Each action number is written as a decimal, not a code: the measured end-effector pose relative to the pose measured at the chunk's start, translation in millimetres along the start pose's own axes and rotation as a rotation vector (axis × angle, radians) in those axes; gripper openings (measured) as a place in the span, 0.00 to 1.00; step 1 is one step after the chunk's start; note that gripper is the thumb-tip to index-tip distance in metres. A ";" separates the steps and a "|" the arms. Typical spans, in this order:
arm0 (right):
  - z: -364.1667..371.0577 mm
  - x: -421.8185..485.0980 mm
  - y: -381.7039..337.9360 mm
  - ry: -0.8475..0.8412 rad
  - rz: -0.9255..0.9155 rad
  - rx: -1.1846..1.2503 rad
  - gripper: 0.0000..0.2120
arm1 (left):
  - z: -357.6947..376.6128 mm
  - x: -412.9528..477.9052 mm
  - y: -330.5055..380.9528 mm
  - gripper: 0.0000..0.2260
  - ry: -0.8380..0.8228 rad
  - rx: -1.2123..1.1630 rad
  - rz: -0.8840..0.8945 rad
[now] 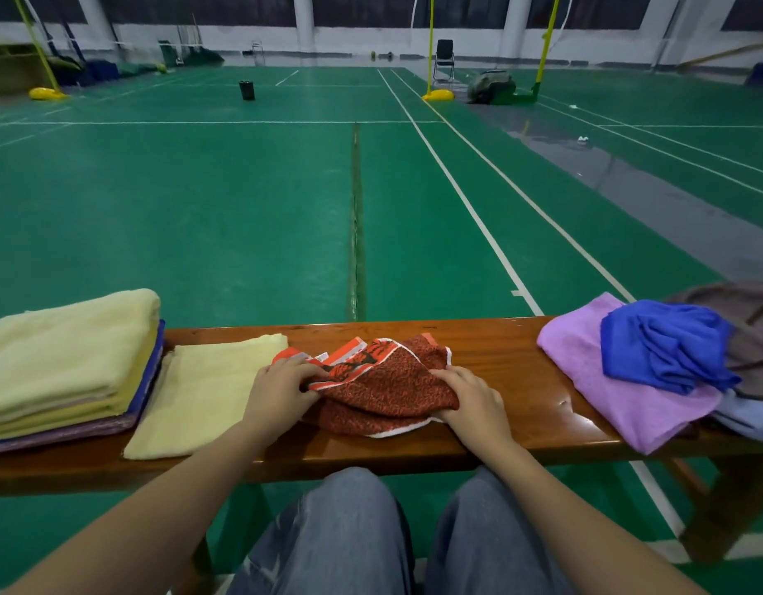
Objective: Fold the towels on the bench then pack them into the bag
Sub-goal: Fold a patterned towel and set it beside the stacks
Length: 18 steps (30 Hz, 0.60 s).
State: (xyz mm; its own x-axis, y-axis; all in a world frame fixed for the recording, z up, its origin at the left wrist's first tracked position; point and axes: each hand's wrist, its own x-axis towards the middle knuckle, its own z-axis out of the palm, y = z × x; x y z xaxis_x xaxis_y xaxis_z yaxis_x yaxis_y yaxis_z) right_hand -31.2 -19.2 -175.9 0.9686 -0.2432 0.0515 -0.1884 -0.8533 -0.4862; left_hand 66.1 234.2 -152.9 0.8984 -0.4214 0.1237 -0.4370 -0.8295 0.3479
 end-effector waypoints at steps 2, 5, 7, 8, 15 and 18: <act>-3.4 5.8 6.8 0.025 0.026 -0.013 0.23 | 6.2 6.9 5.2 0.11 0.024 -0.109 0.007; -12.1 12.9 15.3 0.091 0.095 0.053 0.22 | 17.3 15.6 14.5 0.15 -0.040 -0.185 0.026; -21.6 17.9 15.9 0.033 0.114 0.074 0.25 | 23.3 21.4 20.0 0.19 -0.092 -0.200 0.050; -26.5 20.5 14.5 -0.025 0.104 0.075 0.28 | 24.9 23.9 21.5 0.20 -0.112 -0.208 0.056; -33.6 29.3 -21.4 0.025 0.125 0.429 0.30 | 16.4 21.3 32.1 0.40 -0.383 -0.292 0.071; -38.0 29.0 -33.9 0.002 0.064 0.508 0.11 | 10.6 14.0 33.6 0.51 -0.350 -0.365 0.044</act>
State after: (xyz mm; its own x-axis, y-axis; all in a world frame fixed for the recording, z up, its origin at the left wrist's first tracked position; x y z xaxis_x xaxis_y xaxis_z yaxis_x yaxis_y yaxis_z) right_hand -3.0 -14.9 -124.7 0.9573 -0.2888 0.0089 -0.1444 -0.5050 -0.8510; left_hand 63.5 196.6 -149.3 0.7835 -0.6027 -0.1513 -0.3745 -0.6523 0.6590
